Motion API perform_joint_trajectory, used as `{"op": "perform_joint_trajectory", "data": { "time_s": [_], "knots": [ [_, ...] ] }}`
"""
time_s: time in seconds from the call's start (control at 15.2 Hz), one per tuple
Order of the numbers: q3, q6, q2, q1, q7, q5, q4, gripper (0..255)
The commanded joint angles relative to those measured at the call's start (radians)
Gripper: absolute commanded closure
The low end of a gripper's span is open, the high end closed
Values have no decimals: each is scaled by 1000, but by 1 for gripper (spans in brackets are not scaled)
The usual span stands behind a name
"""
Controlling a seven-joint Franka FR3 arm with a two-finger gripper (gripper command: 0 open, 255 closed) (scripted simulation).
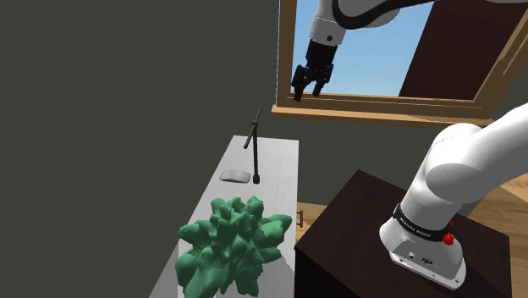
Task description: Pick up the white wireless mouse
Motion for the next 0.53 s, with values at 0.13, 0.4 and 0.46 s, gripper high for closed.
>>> {"op": "perform_joint_trajectory", "data": {
  "time_s": [0.13,0.4,0.46],
  "knots": [
    [6,159,99,17,-21,17,-53,0],
    [10,307,218,37,-45,37,-78,0],
    [12,343,251,42,-52,43,-80,0]
  ]
}}
